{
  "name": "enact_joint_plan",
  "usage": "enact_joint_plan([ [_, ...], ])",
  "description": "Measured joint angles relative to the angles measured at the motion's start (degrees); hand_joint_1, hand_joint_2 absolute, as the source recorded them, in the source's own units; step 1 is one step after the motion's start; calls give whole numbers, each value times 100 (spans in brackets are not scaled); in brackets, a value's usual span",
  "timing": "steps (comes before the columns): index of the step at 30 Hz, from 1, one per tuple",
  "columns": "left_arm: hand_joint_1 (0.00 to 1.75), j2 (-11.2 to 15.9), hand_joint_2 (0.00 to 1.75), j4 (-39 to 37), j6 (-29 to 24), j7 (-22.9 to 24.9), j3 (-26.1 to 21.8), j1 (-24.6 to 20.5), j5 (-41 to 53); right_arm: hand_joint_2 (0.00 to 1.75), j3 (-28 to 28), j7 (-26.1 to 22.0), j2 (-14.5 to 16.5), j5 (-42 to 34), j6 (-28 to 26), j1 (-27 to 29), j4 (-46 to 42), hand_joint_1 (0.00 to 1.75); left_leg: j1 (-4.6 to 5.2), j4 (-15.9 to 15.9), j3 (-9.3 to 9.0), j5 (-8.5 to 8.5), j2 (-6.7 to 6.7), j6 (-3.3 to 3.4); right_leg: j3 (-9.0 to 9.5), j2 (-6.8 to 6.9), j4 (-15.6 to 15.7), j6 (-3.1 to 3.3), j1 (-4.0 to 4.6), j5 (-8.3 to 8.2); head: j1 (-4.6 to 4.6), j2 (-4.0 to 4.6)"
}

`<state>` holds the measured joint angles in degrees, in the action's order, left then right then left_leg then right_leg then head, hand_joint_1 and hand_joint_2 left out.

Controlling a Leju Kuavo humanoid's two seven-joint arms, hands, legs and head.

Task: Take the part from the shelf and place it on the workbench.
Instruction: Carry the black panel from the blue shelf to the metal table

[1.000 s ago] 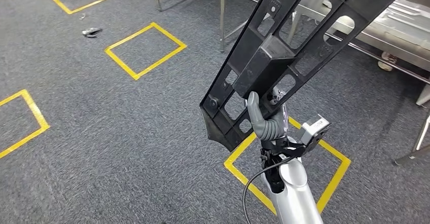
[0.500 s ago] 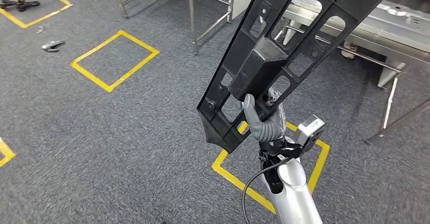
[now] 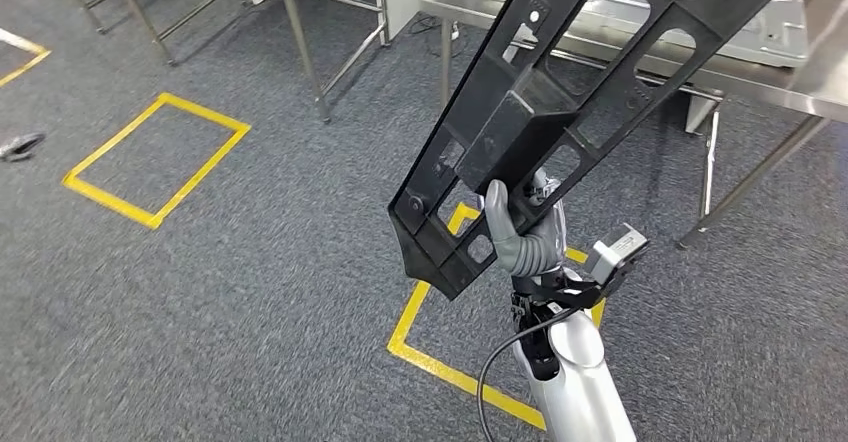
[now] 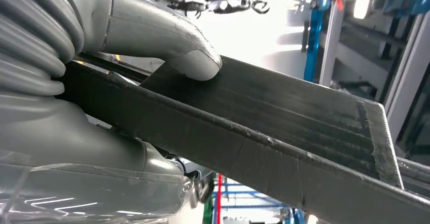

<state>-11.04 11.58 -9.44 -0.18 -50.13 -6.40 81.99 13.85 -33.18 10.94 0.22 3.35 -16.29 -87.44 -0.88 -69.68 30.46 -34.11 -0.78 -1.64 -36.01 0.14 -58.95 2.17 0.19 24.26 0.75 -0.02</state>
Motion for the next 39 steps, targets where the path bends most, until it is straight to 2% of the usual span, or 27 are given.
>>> enact_joint_plan([
  [1,0,0,175,0,-1,-3,-4,-20,-13,175,10,-2,3,-1,3,6,-1,175,2,-250,233,-211,24,-4,41,-72,3,15,3,38,0,0],
  [2,0,0,175,0,-1,-4,-7,-42,-15,175,15,-2,3,0,4,14,-1,175,6,-353,399,-404,29,-3,89,-147,4,20,7,78,1,0],
  [3,0,0,175,0,-1,-3,-8,-54,-15,175,19,-2,3,1,6,21,-1,175,10,-291,485,-473,31,3,141,-225,3,20,11,117,2,0],
  [4,0,0,175,0,-1,-1,-10,-58,-16,175,21,-2,3,1,8,24,-1,175,12,-73,505,-355,46,17,196,-306,3,15,15,153,2,0],
  [6,0,2,175,0,-1,7,-18,-44,-17,175,23,-2,3,2,10,30,1,175,19,590,457,288,204,60,276,-452,-5,-9,14,212,5,1],
  [8,0,5,175,0,-6,9,-34,-38,-18,175,25,2,1,-1,10,53,2,175,39,999,423,706,377,116,279,-573,-22,-61,3,256,3,1],
  [9,0,5,175,0,-12,11,-42,-46,-15,175,25,5,0,-3,10,70,-3,175,52,1035,419,753,403,142,270,-621,-26,-93,-4,271,3,1],
  [11,0,-7,175,0,-23,23,-45,-67,-7,175,25,10,-1,-1,11,93,-37,175,35,1085,375,824,325,206,257,-668,-23,-160,-6,299,-2,1],
  [13,0,-15,175,0,-34,36,-46,-68,5,175,25,3,-5,9,16,89,-89,175,-2,1177,305,852,211,250,191,-447,-162,-237,9,398,15,0],
  [15,0,-11,175,0,-43,38,-47,-54,15,175,31,-7,-10,20,25,82,-125,175,-9,1229,243,841,98,276,-98,-151,-690,-324,-21,641,41,1],
  [17,0,-9,175,0,-44,38,-47,-42,19,175,39,-13,-14,34,37,107,-144,175,-12,1233,213,806,-6,292,-471,-75,-1301,-387,-85,831,49,1],
  [18,0,-9,175,0,-44,38,-47,-39,21,175,42,-14,-15,40,41,122,-149,175,-14,1232,205,794,-35,293,-575,-69,-1464,-401,-102,864,51,1],
  [20,0,-9,175,0,-44,38,-47,-38,21,175,42,-15,-17,43,44,135,-153,175,-16,1232,198,786,-54,292,-629,-65,-1534,-410,-113,861,51,1],
  [22,0,-4,175,0,-43,40,-47,-22,22,175,83,-47,-25,74,81,175,-225,175,-9,1217,94,676,-195,209,-340,185,-782,-422,-112,409,55,1],
  [24,0,7,175,0,-40,39,-47,-1,12,175,166,-105,-34,121,164,239,-327,175,13,1217,-31,551,-385,98,-53,386,-12,-380,-95,-24,52,1],
  [26,0,17,175,0,-37,30,-48,-4,-1,175,283,-155,-41,173,263,305,-402,175,16,1248,-87,499,-489,28,-52,262,14,-281,-84,4,44,0],
  [27,0,22,175,0,-36,22,-48,-6,-3,175,359,-176,-44,206,311,337,-446,175,6,1217,-99,455,-452,-4,-30,191,33,-235,-90,20,40,0],
  [29,0,28,175,0,-36,-7,-55,-10,-13,175,557,-201,-44,269,392,375,-524,175,-21,823,53,229,-218,-40,30,65,67,-135,-106,52,22,0],
  [30,0,31,175,0,-36,-22,-63,-19,-24,175,676,-205,-43,292,431,388,-546,175,-21,437,240,59,-84,-38,55,8,68,-99,-90,74,16,1],
  [31,0,31,175,0,-38,-39,-74,-35,-38,175,798,-198,-43,311,468,403,-557,175,-20,15,460,-100,-13,-33,81,-52,65,-69,-74,94,11,1],
  [32,0,31,175,0,-40,-51,-85,-56,-53,175,914,-183,-43,327,501,422,-562,175,-16,-322,646,-186,16,-25,112,-120,59,-52,-55,109,11,1],
  [33,0,31,175,0,-44,-61,-94,-71,-63,175,1017,-168,-44,338,531,436,-563,175,-12,-475,751,-157,27,-13,148,-194,52,-45,-36,124,11,2],
  [34,0,31,175,0,-49,-66,-99,-74,-69,175,1105,-156,-44,345,554,443,-564,175,-12,-395,751,-7,33,6,186,-274,44,-44,-21,142,11,1],
  [35,0,31,175,0,-51,-66,-101,-67,-72,175,1186,-151,-45,349,571,442,-566,175,-10,-106,662,239,60,33,229,-358,35,-50,-8,162,11,1],
  [37,0,39,175,0,-57,-68,-108,-32,-81,175,1321,-151,-47,349,583,432,-566,175,-9,605,420,671,264,110,276,-506,24,-74,-2,208,21,1],
  [38,0,43,175,0,-58,-71,-113,-18,-89,175,1376,-152,-49,349,584,428,-563,175,-2,872,323,760,359,143,269,-563,15,-99,-9,219,22,1],
  [39,0,46,175,0,-57,-74,-117,-12,-97,175,1418,-153,-53,346,583,427,-559,175,8,1005,277,763,426,168,245,-607,16,-129,-25,220,26,1],
])
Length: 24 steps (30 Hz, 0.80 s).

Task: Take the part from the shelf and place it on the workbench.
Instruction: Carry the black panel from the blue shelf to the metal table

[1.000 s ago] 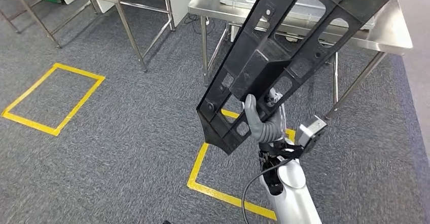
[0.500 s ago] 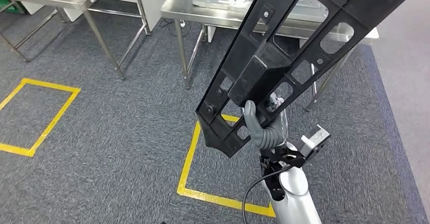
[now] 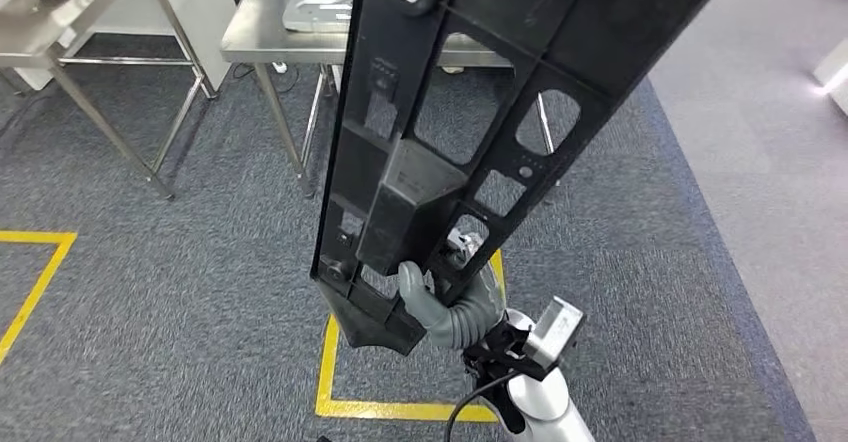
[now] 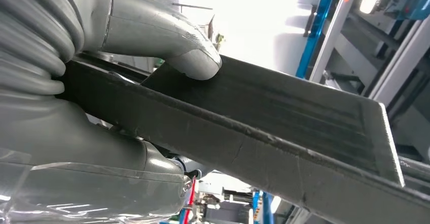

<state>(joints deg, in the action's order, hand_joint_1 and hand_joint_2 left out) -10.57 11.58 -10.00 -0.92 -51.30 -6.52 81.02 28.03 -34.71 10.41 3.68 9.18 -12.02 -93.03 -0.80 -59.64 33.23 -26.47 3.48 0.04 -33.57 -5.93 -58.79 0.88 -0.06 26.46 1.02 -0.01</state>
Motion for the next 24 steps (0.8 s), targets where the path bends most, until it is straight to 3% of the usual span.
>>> enact_joint_plan([
  [2,0,-6,175,0,7,4,-4,-10,-9,175,55,-5,-15,-14,-19,-1,5,175,6,125,-49,-33,-45,36,-34,-83,25,-80,-16,-17,-4,0],
  [4,0,-15,175,1,13,16,-6,-10,-16,175,85,-9,-35,-30,-85,3,12,175,-24,230,-115,-7,-147,94,-75,55,-62,-151,6,48,8,1],
  [6,0,-18,175,2,12,27,-10,7,-22,175,105,3,-46,-30,-211,12,33,175,-42,307,-187,-5,-266,142,-334,358,-571,-210,7,297,34,0],
  [8,0,-16,175,2,9,36,-16,18,-25,175,113,38,-58,-23,-344,36,75,175,-41,316,-214,-55,-348,152,-748,509,-1274,-264,-41,535,49,-1],
  [9,0,-16,175,2,8,39,-18,21,-25,175,113,54,-68,-22,-397,55,102,175,-44,316,-234,-97,-378,143,-878,536,-1453,-289,-72,524,50,-1],
  [10,0,-15,175,2,9,40,-19,25,-25,175,113,65,-78,-23,-436,71,128,175,-49,316,-270,-142,-398,130,-898,556,-1427,-309,-100,403,50,-1],
  [12,0,-15,175,2,16,39,-19,39,-18,175,113,72,-90,-28,-503,91,162,175,-62,318,-384,-238,-437,88,-610,614,-786,-328,-137,-62,51,0],
  [14,0,-12,175,2,26,40,-19,55,-8,175,113,77,-97,-34,-559,92,172,175,-55,325,-480,-330,-474,22,-265,704,-124,-300,-106,-258,50,1],
  [16,0,-9,175,2,32,42,-19,60,10,175,111,92,-107,-41,-625,101,173,175,-39,360,-549,-405,-507,-55,-148,740,64,-228,-59,-135,46,0],
  [19,0,-5,175,4,26,52,-16,41,44,175,97,120,-123,-49,-729,132,130,175,-47,331,-682,-507,-534,-146,24,670,145,-107,-71,-5,32,0],
  [20,0,-4,175,5,23,52,-16,40,47,175,92,124,-125,-49,-752,139,107,175,-53,122,-606,-569,-511,-157,125,652,184,-65,-82,40,13,0],
  [21,0,-3,175,7,21,49,-16,35,47,175,89,128,-127,-49,-773,151,88,175,-57,-233,-413,-655,-472,-158,232,643,218,-29,-87,99,-7,-1],
  [23,0,-3,175,7,21,40,-19,-7,40,175,83,144,-139,-53,-819,186,78,175,-43,-1103,198,-806,-416,-154,437,632,249,14,-67,258,-41,-1],
  [24,0,-3,175,7,21,37,-19,-39,36,175,81,154,-149,-53,-840,215,77,175,-36,-1368,460,-749,-404,-149,562,617,257,19,-57,357,-44,-1],
])
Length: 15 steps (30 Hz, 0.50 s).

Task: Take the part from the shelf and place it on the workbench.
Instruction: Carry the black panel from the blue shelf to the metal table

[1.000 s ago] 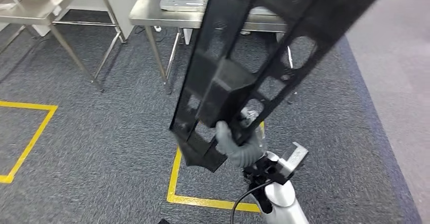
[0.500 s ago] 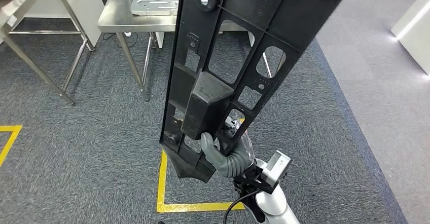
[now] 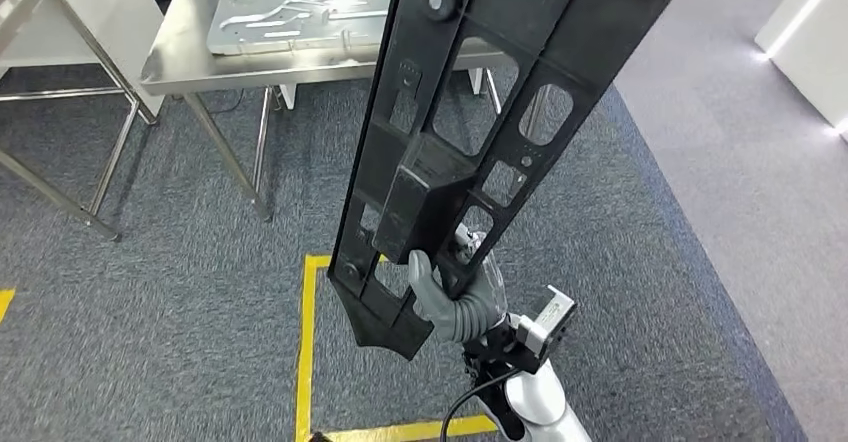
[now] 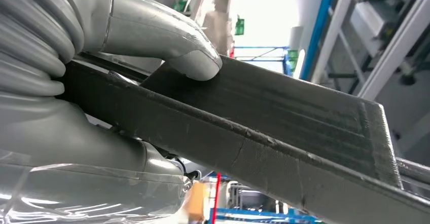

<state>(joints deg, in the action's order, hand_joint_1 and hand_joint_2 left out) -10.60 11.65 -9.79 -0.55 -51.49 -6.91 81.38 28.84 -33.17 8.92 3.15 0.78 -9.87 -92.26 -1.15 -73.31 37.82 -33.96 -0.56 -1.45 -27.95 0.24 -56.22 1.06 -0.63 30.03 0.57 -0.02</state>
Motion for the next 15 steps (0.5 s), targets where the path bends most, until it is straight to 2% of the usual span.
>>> enact_joint_plan([
  [1,0,0,175,0,0,-2,0,-22,-2,175,-2,10,-10,0,-18,29,-4,175,5,-51,163,189,5,9,140,-22,9,1,8,106,-3,0],
  [2,0,0,175,0,0,-3,0,-31,-3,175,-5,14,-19,1,-28,51,-12,175,8,146,222,526,8,28,302,-51,19,-4,15,222,-3,0],
  [3,0,0,175,0,-2,-4,0,-31,-3,175,-9,15,-24,1,-37,67,-22,175,15,420,212,860,17,54,479,-81,37,-12,16,343,0,-1],
  [4,0,1,175,-3,-3,-3,0,-22,-2,175,-19,16,-36,0,-43,83,-31,175,40,605,181,1116,35,86,620,-108,73,-34,13,442,5,0],
  [5,0,-1,175,-5,-4,-3,-1,-9,-4,175,-28,16,-48,-1,-45,101,-38,175,74,751,133,1280,42,126,737,-130,107,-72,10,517,5,0],
  [7,0,-2,175,-9,-6,3,-3,-4,-2,175,-48,22,-72,-2,-52,138,-56,175,148,790,7,1201,33,198,884,-150,186,-157,-20,572,0,0],
  [8,0,-4,175,-9,-7,10,-4,-9,4,175,-52,23,-74,-3,-53,139,-81,175,157,929,-131,1095,20,235,910,-155,131,-199,-23,515,-8,0],
  [9,0,-2,175,-8,-7,19,-3,-7,16,175,-56,24,-73,-3,-55,130,-117,175,132,1152,-338,921,33,263,830,-149,-73,-230,-28,381,-13,-1],
  [10,0,2,175,-8,-10,27,-3,14,27,175,-59,18,-70,-3,-55,112,-148,175,93,1391,-567,773,57,286,630,-135,-421,-264,-22,179,-7,0],
  [11,0,7,175,-8,-15,30,-2,46,35,175,-61,12,-73,-3,-53,99,-173,175,51,1659,-822,644,80,303,320,-118,-874,-303,-19,-21,7,-1],
  [12,0,13,175,-7,-19,31,-2,85,39,175,-64,10,-78,-3,-52,99,-183,175,15,1902,-1063,546,101,308,-34,-99,-1298,-334,-27,-131,22,-1],
  [13,0,16,175,-7,-24,33,-2,122,44,175,-68,13,-91,-2,-54,106,-177,175,-3,2062,-1275,499,109,304,-362,-85,-1582,-364,-37,-102,39,-1],
  [14,0,17,175,-7,-26,33,-2,152,47,175,-72,19,-107,-1,-59,121,-172,175,-17,2227,-1507,450,116,295,-646,-78,-1715,-384,-51,67,44,-1],
  [15,0,15,175,-7,-25,37,-2,180,51,175,-74,24,-118,-1,-67,130,-167,175,-33,2373,-1751,397,124,277,-878,-70,-1703,-398,-62,290,47,-1],
])
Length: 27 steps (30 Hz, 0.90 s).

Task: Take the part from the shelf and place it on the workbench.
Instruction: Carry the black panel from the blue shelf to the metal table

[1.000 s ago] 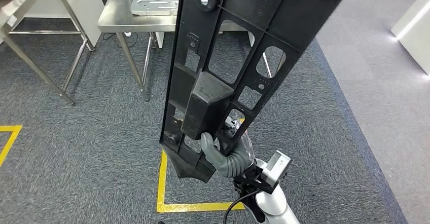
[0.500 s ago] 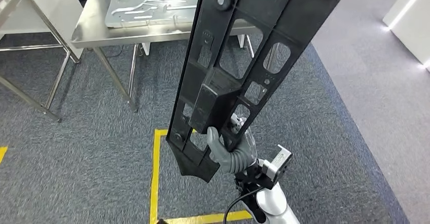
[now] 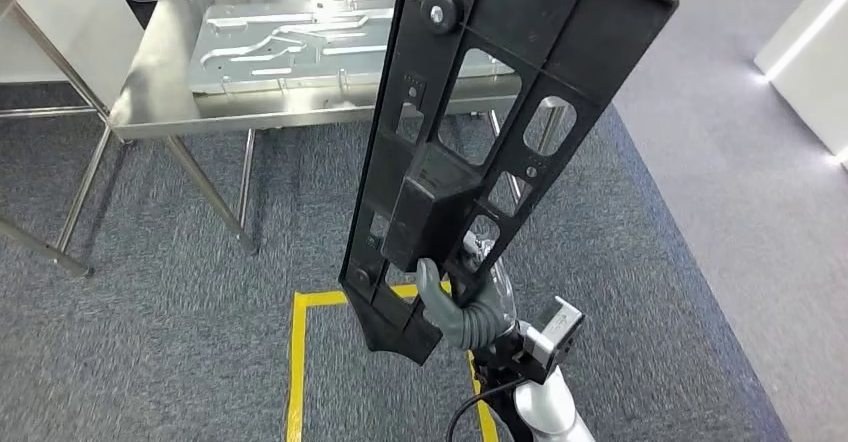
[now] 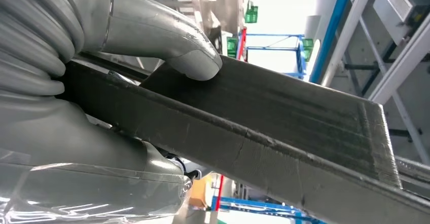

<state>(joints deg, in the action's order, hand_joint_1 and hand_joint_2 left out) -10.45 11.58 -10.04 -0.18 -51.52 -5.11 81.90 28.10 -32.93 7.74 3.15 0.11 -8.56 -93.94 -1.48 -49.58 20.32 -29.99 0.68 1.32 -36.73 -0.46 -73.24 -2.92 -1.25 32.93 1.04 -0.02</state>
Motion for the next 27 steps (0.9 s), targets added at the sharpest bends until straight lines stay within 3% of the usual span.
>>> enact_joint_plan([
  [1,0,-3,175,-1,3,2,0,26,4,175,-3,3,-10,1,-9,6,4,175,-20,135,-256,-67,10,-23,-194,8,122,-12,-7,184,3,1],
  [2,0,-7,175,-1,8,7,0,49,5,175,-8,2,-17,0,-18,10,4,175,-39,251,-510,-148,19,-50,-349,17,345,-18,-10,224,5,1],
  [3,0,-11,175,-2,15,11,0,71,5,175,-16,2,-26,-1,-25,14,5,175,-55,343,-748,-252,25,-77,-468,30,661,-15,-10,12,6,1],
  [5,0,-16,175,-13,31,25,-1,130,-2,175,-45,0,-65,-3,-36,40,25,175,-61,402,-1090,-536,33,-152,-669,71,1388,52,11,-1144,-2,2],
  [6,0,-17,175,-22,33,29,-2,134,-11,175,-61,6,-86,-3,-39,63,34,175,-52,380,-1177,-677,40,-200,-760,75,1568,112,29,-1643,-18,1],
  [7,0,-17,175,-29,30,38,-2,118,-19,175,-79,17,-97,-2,-49,80,30,175,-53,376,-1237,-785,40,-253,-848,71,1593,184,52,-1927,-16,1],
  [8,0,-17,175,-34,23,45,-3,86,-28,175,-96,26,-97,-5,-56,75,14,175,-54,316,-1248,-816,43,-299,-915,53,1464,257,72,-1877,-20,0],
  [10,0,-21,175,-30,2,58,-2,21,-35,175,-118,28,-63,-11,-67,39,-58,175,-79,-130,-1059,-659,26,-368,-895,19,1350,372,77,-1683,3,0],
  [12,0,-28,175,-30,-13,61,-3,5,-49,175,-139,15,-44,-14,-67,13,-91,175,-74,-1152,-513,-546,13,-378,-719,5,1406,437,70,-1518,-24,0],
  [13,0,-27,175,-30,-16,61,-5,-3,-64,175,-155,19,-45,-13,-73,17,-91,175,-60,-1615,-201,-671,2,-365,-613,1,1431,455,76,-1430,-33,0],
  [15,0,-26,175,-30,-20,69,-10,-31,-93,175,-201,34,-45,-11,-89,21,-93,175,-23,-2102,320,-1211,-14,-335,-411,-3,1450,480,103,-1258,-41,0],
  [16,0,-26,175,-30,-19,76,-14,-53,-105,175,-226,42,-45,-10,-101,19,-95,175,-1,-2142,507,-1432,-20,-315,-307,-6,1453,491,125,-1174,-43,0],
  [17,0,-26,175,-30,-18,87,-16,-71,-110,175,-251,51,-45,-9,-112,13,-97,175,20,-2068,644,-1489,-24,-283,-200,-10,1453,500,150,-1098,-41,0],
  [18,0,-26,175,-30,-17,97,-19,-83,-114,175,-273,65,-46,-9,-122,2,-99,175,49,-1895,741,-1342,-25,-233,-89,-12,1454,507,178,-1027,-41,0],
  [20,0,-19,175,-30,-19,111,-29,-94,-114,175,-324,94,-48,-10,-134,-31,-90,175,147,-1386,887,-617,-40,-83,110,-14,1448,507,232,-902,-36,0],
  [21,0,-12,175,-30,-22,112,-42,-98,-117,175,-351,103,-49,-14,-141,-53,-77,175,205,-1184,959,-365,-26,0,185,-23,1438,489,252,-835,-39,0],
  [22,0,-8,175,-30,-25,114,-54,-109,-117,175,-377,110,-49,-20,-149,-74,-63,175,248,-1047,999,-224,-12,66,245,-32,1435,465,265,-756,-37,0],
  [24,0,-7,175,-30,-33,127,-71,-125,-113,175,-417,110,-50,-32,-163,-111,-44,175,268,-938,974,-260,39,151,311,-54,1331,405,274,-713,-35,0],
  [27,0,-19,175,-30,-46,146,-75,-122,-112,175,-443,100,-48,-38,-177,-160,-50,175,230,-865,801,-111,23,231,285,-44,1085,333,268,-682,-24,1],
])
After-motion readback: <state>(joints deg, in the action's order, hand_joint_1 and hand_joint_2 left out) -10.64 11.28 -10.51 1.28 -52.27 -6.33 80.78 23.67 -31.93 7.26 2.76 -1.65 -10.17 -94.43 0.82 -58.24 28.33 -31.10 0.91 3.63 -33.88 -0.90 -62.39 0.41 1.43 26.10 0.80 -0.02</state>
